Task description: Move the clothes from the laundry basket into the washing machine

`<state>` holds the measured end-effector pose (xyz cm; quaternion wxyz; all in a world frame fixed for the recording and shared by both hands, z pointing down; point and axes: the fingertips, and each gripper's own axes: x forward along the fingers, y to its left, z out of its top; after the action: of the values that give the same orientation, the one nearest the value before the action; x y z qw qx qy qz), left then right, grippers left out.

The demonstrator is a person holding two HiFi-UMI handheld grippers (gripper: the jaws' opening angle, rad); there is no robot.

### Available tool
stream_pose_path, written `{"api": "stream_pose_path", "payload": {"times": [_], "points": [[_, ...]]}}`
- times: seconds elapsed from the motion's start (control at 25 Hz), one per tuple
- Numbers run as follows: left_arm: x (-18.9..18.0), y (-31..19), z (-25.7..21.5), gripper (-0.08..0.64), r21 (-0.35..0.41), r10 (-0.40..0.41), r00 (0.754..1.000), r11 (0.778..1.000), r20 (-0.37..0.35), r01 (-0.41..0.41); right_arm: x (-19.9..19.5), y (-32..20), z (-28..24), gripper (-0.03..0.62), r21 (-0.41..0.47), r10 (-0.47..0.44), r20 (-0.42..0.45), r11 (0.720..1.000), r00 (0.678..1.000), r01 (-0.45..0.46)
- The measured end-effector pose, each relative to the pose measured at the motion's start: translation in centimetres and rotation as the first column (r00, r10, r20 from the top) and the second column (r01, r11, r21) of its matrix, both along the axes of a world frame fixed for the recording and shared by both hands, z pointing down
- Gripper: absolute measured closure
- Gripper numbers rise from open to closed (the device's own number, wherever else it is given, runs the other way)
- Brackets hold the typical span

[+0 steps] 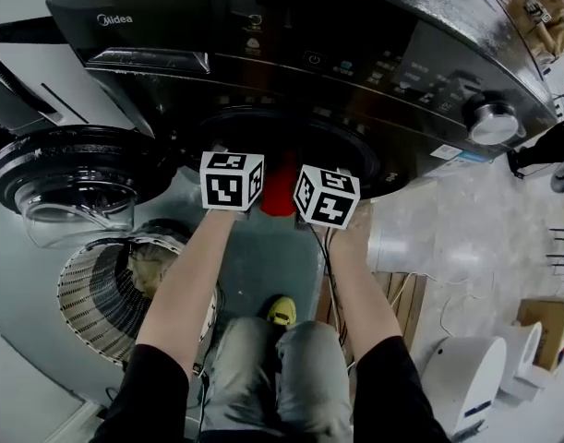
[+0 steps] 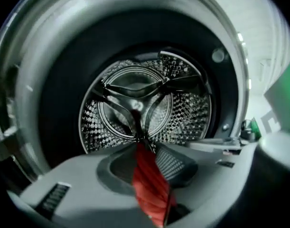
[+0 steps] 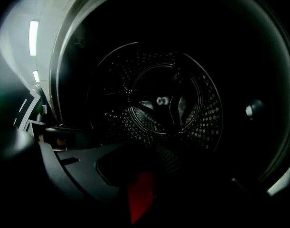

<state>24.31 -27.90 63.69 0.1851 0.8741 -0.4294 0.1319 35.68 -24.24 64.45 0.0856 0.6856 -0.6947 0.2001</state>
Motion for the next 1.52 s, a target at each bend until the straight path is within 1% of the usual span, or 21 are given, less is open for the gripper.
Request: {"api": "stream_pose_path", "payload": {"times": [0.08, 0.16, 0.24, 0.36, 0.52, 0.6, 0.68, 0.76, 0.96, 1.08, 1.2, 1.36, 1.52], "points": [[-0.4, 0.9, -0.5, 0.461, -0.021, -0.008, 1.0, 1.0, 0.004, 0.008, -0.3, 0.9, -0.7, 0.522, -0.016, -0.013, -0.019, 1.0, 1.0, 0.012], [-0.8, 2.2, -1.0, 0.507, -0.046, -0.014, 1.0, 0.999, 0.025, 0.015, -0.4, 2.4, -1.4, 0.557, -0.03, -0.016, -0.023, 0.999, 1.0, 0.015], [-1.0, 3.3, -2.3, 0.546, -0.053, -0.015, 0.999, 0.998, 0.031, 0.017, -0.5, 3.8, -2.7, 0.588, -0.031, -0.02, -0.025, 0.999, 0.999, 0.019], [-1.0, 4.8, -4.6, 0.548, -0.055, -0.007, 1.0, 0.998, 0.014, 0.008, -1.0, 5.6, -4.7, 0.588, -0.024, -0.041, -0.038, 0.999, 0.998, 0.04], [-1.4, 7.2, -6.8, 0.548, -0.065, 0.015, 1.0, 0.998, 0.016, -0.014, -1.9, 8.1, -7.1, 0.588, -0.008, -0.064, -0.056, 0.998, 0.996, 0.064], [-1.9, 8.2, -8.0, 0.548, -0.067, 0.011, 1.0, 0.998, 0.012, -0.01, -1.7, 9.0, -8.5, 0.588, -0.009, -0.049, -0.033, 0.999, 0.998, 0.049], [-2.7, 9.1, -9.4, 0.548, -0.064, 0.001, 1.0, 0.998, 0.008, -0.001, -1.4, 9.9, -10.5, 0.588, 0.011, -0.023, -0.003, 1.0, 1.0, 0.023], [-3.5, 10.0, -11.1, 0.548, -0.058, -0.006, 1.0, 0.998, 0.0, 0.006, -1.4, 11.0, -12.6, 0.588, 0.028, -0.015, 0.0, 0.999, 1.0, 0.015], [-4.9, 12.4, -17.2, 0.548, -0.016, 0.004, 1.0, 1.0, -0.012, -0.005, -0.7, 14.0, -18.1, 0.588, 0.041, 0.034, 0.018, 0.999, 0.999, -0.035], [-6.2, 13.8, -21.4, 0.548, 0.026, 0.011, 1.0, 1.0, 0.006, -0.012, -0.4, 15.6, -22.4, 0.588, 0.056, 0.054, 0.047, 0.997, 0.997, -0.056], [-7.3, 15.3, -25.1, 0.549, 0.047, 0.029, 0.999, 0.998, 0.027, -0.03, -0.3, 17.6, -26.4, 0.588, 0.065, 0.063, 0.046, 0.996, 0.997, -0.066], [-8.6, 16.7, -29.9, 0.548, 0.075, 0.043, 0.998, 0.996, 0.044, -0.046, -0.6, 20.2, -30.5, 0.588, 0.057, 0.09, 0.065, 0.994, 0.994, -0.093], [-9.7, 18.1, -34.6, 0.548, 0.094, 0.028, 1.0, 0.995, 0.015, -0.029, -1.1, 23.1, -34.4, 0.588, 0.067, 0.101, 0.066, 0.992, 0.993, -0.105]]}}
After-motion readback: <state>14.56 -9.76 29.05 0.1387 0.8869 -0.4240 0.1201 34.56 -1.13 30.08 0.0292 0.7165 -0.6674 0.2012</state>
